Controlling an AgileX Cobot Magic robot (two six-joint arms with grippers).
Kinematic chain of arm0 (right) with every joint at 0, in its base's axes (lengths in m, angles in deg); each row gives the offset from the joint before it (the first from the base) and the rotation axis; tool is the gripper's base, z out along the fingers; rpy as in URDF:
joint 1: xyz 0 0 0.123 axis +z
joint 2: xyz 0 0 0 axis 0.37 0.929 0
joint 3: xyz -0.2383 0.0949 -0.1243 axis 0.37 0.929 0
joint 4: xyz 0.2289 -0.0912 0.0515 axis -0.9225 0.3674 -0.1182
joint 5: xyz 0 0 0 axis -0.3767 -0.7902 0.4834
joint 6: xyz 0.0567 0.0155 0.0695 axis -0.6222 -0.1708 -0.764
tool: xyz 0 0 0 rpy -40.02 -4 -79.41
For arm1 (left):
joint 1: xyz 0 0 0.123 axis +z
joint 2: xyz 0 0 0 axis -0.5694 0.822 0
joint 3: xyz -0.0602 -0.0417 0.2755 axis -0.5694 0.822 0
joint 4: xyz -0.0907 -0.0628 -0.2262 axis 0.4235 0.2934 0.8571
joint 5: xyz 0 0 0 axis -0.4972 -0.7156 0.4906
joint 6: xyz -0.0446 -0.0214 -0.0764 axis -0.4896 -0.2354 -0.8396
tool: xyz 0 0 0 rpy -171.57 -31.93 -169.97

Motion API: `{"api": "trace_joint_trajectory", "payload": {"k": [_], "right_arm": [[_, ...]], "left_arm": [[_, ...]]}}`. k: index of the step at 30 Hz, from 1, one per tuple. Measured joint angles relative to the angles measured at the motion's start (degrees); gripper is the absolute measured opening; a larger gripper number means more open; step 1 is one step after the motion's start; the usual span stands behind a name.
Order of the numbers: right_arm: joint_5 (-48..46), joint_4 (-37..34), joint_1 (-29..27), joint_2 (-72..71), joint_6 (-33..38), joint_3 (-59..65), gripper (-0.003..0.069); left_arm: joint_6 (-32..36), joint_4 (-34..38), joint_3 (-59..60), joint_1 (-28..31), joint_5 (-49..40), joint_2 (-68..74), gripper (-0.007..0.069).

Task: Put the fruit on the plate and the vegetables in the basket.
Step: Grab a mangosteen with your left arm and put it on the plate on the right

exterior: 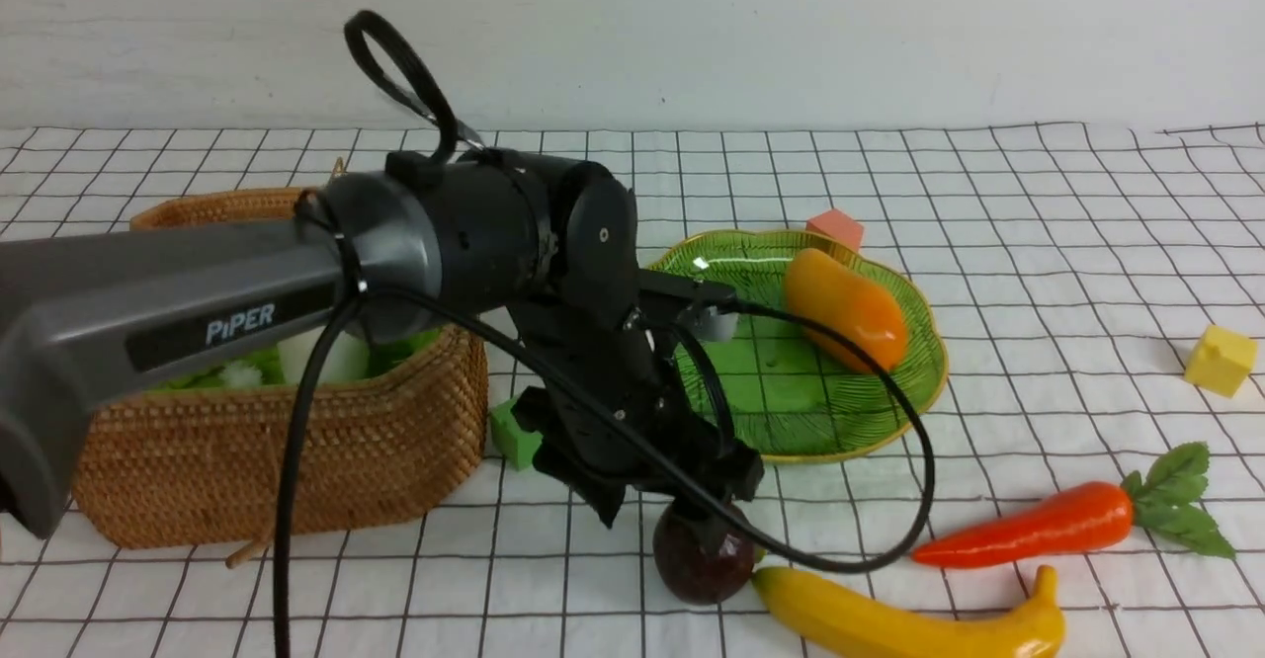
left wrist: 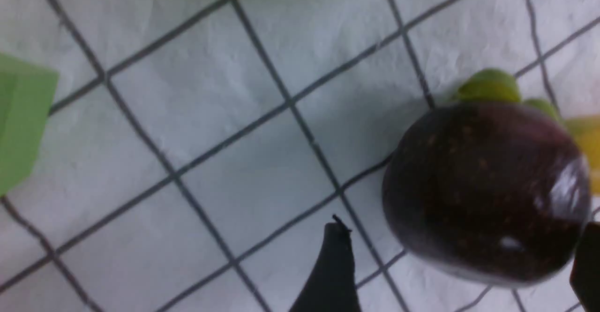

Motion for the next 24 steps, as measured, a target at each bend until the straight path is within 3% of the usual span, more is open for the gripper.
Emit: {"api": "trace_joint_trajectory", "payload": {"k": [9, 16, 24], "right_arm": [[0.0, 0.0, 0.0, 0.0, 0.0, 0.0, 0.0243], [0.0, 0.0, 0.0, 0.0, 0.0, 0.0, 0.0243], [0.0, 0.0, 0.0, 0.0, 0.0, 0.0, 0.0243]], "left_arm": [[0.0, 5.5, 0.0, 0.0, 1.8, 2.1, 0.0603], [1.1, 6.4, -0.4, 0.0, -0.2, 4.2, 0.0549], [-0.2, -1.1, -9.2, 0.2, -1.1, 3.8, 0.0547]]}}
